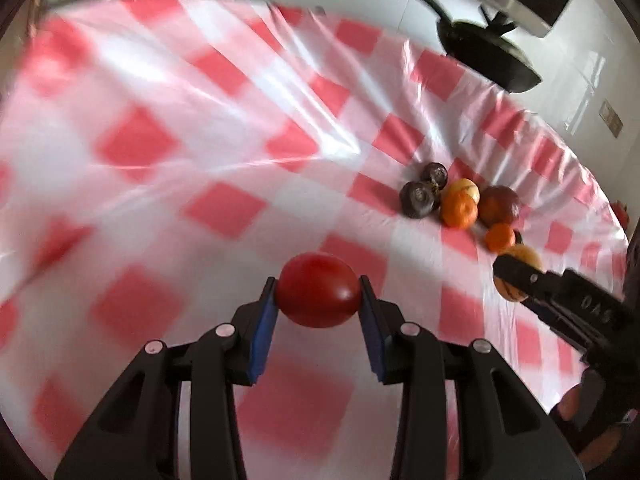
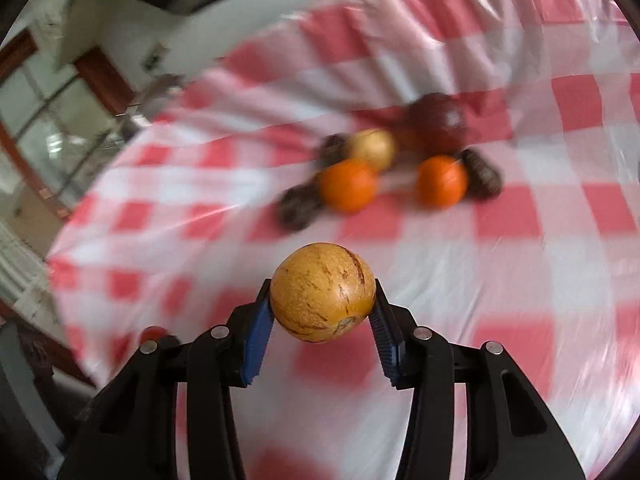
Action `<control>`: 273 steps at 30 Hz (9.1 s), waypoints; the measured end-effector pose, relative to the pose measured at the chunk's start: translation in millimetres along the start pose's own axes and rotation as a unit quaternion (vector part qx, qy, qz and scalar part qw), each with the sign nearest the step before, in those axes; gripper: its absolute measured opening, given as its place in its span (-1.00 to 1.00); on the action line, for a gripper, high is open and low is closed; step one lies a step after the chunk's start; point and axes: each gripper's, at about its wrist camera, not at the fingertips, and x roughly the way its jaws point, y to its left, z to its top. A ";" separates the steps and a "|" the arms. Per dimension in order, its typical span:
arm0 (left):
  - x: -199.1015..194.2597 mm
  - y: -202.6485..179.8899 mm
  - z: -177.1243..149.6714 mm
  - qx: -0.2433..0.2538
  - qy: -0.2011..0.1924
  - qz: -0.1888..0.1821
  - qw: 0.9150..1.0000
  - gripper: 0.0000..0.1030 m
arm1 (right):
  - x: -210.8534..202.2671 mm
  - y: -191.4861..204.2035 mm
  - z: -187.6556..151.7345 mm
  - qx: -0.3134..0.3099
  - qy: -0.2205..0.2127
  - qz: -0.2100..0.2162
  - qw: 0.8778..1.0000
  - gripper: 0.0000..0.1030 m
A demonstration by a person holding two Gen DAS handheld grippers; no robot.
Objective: Organize fruits
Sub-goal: 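Grasp a striped pepino melon with the right tool while the left tool grasps a tomato, then carry the melon and tomato to the white box and release both, then move both open tools back over the fruit cluster, then grasp a dark brown round fruit with the right tool while the left tool grasps a mandarin, then carry the brown fruit and mandarin into the white box and release them, then return both open tools to the table above the remaining fruits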
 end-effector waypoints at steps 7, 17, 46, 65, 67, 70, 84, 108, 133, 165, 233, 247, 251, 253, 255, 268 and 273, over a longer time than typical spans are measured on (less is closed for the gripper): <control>-91.2 66.9 -56.4 0.018 -0.028 0.081 0.996 -0.23 | -29.4 76.3 -89.4 -0.068 0.026 0.055 0.996 -0.11; -174.8 158.7 -115.4 0.016 -0.049 0.125 0.991 -0.23 | -60.6 195.8 -184.4 -0.227 0.044 0.075 0.970 -0.11; -189.6 365.6 -276.0 -0.100 0.106 0.250 0.957 -0.22 | 3.5 328.6 -475.2 -0.549 0.277 0.107 0.781 -0.11; -175.3 381.8 -295.4 -0.135 0.149 0.269 0.942 0.30 | 28.2 344.1 -533.0 -0.599 0.325 0.091 0.726 0.16; -177.7 377.3 -293.0 -0.126 0.139 0.277 0.943 0.51 | 21.1 343.9 -527.1 -0.601 0.309 0.097 0.731 0.27; -181.7 372.4 -287.1 -0.109 0.125 0.286 0.944 0.58 | 3.6 348.0 -516.1 -0.606 0.281 0.107 0.736 0.29; -213.8 226.3 -113.7 -0.016 -0.077 0.209 0.975 0.97 | -110.0 276.2 -257.5 -0.449 -0.027 0.086 0.889 0.68; 60.5 -71.2 24.6 0.081 0.046 -0.049 0.994 0.97 | 50.1 -99.2 67.1 -0.077 0.018 -0.199 0.977 0.16; 106.9 -191.4 29.7 0.178 0.068 -0.118 0.974 0.59 | 21.0 -184.7 112.8 0.133 -0.123 -0.063 0.981 -0.26; 64.0 -12.9 61.3 0.053 -0.011 0.102 0.993 -0.25 | 0.9 -193.2 116.9 0.125 -0.169 -0.097 0.973 -0.26; -188.9 349.9 -249.3 -0.109 0.082 0.244 0.960 -0.24 | -20.7 318.6 -432.2 -0.492 0.221 0.182 0.822 -0.25; -137.4 384.4 -297.7 -0.149 0.228 0.264 0.925 -0.23 | 64.3 335.8 -474.2 -0.506 0.339 0.094 0.788 -0.24; -136.2 389.7 -305.1 -0.158 0.236 0.260 0.923 -0.22 | 70.3 336.8 -477.2 -0.502 0.346 0.088 0.788 -0.24; -137.2 390.3 -305.4 -0.160 0.234 0.256 0.924 -0.22 | 70.2 337.8 -478.5 -0.504 0.344 0.088 0.787 -0.22; -139.3 390.6 -304.7 -0.162 0.231 0.256 0.925 -0.14 | 63.3 336.9 -480.6 -0.505 0.341 0.089 0.788 -0.16; -190.0 392.6 -255.3 -0.159 0.156 0.301 0.927 0.58 | 2.0 348.5 -442.0 -0.502 0.265 0.128 0.813 0.38; -210.8 379.7 -226.6 -0.140 0.122 0.315 0.931 0.65 | -28.0 352.6 -415.4 -0.498 0.228 0.146 0.824 0.43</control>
